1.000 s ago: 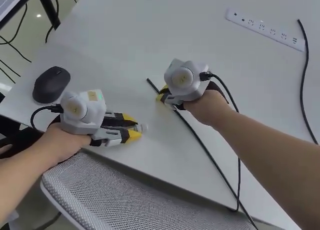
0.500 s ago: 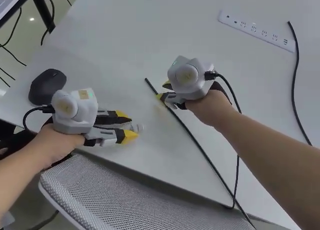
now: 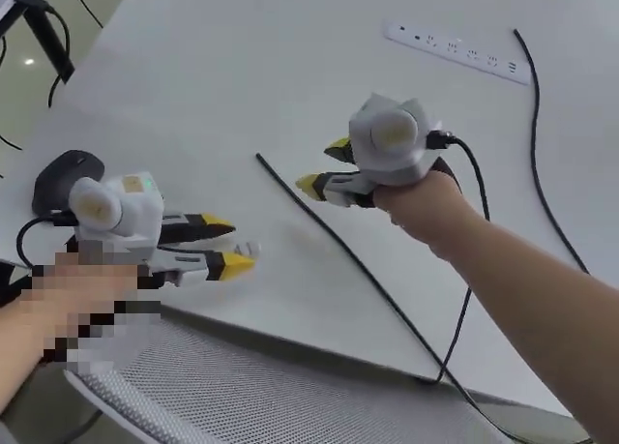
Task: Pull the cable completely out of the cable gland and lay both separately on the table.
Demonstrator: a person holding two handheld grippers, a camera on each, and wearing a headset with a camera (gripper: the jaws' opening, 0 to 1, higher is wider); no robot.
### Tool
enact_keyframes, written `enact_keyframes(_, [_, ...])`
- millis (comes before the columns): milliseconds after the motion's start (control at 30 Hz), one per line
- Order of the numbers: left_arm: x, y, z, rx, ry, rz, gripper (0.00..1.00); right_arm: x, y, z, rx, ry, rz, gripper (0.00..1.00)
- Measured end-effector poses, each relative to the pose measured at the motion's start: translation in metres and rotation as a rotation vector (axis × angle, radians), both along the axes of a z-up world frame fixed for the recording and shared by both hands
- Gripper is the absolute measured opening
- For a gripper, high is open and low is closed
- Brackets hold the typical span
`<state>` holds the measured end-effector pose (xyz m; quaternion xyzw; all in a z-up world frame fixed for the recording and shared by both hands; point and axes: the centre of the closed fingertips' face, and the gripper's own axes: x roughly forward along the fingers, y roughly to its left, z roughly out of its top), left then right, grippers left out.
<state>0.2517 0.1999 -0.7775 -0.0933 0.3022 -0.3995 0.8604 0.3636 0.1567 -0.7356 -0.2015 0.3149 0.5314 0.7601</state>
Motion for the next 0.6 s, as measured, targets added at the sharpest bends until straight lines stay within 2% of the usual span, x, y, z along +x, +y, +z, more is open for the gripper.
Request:
enact_keyframes(67, [-0.001, -0.001, 0.005, 0.003, -0.006, -0.009, 0.39, -0.002, -0.006, 0.013, 0.043, -0.001, -0.025, 0.37])
enact_keyframes(300, [-0.002, 0.000, 0.018, 0.016, -0.021, -0.015, 0.44, -0.020, -0.036, 0.048, 0.116, 0.000, -0.071, 0.40])
enact_keyframes(467, [-0.005, 0.001, 0.027, 0.019, -0.031, -0.019, 0.45, -0.034, -0.058, 0.065, 0.160, -0.002, -0.112, 0.44])
enact_keyframes(533, [-0.006, 0.000, 0.031, 0.012, -0.034, -0.017, 0.46, -0.036, -0.065, 0.068, 0.178, 0.002, -0.130, 0.47])
enact_keyframes(600, [-0.008, 0.000, 0.034, 0.002, -0.027, -0.018, 0.46, -0.044, -0.072, 0.075, 0.215, 0.017, -0.159, 0.48])
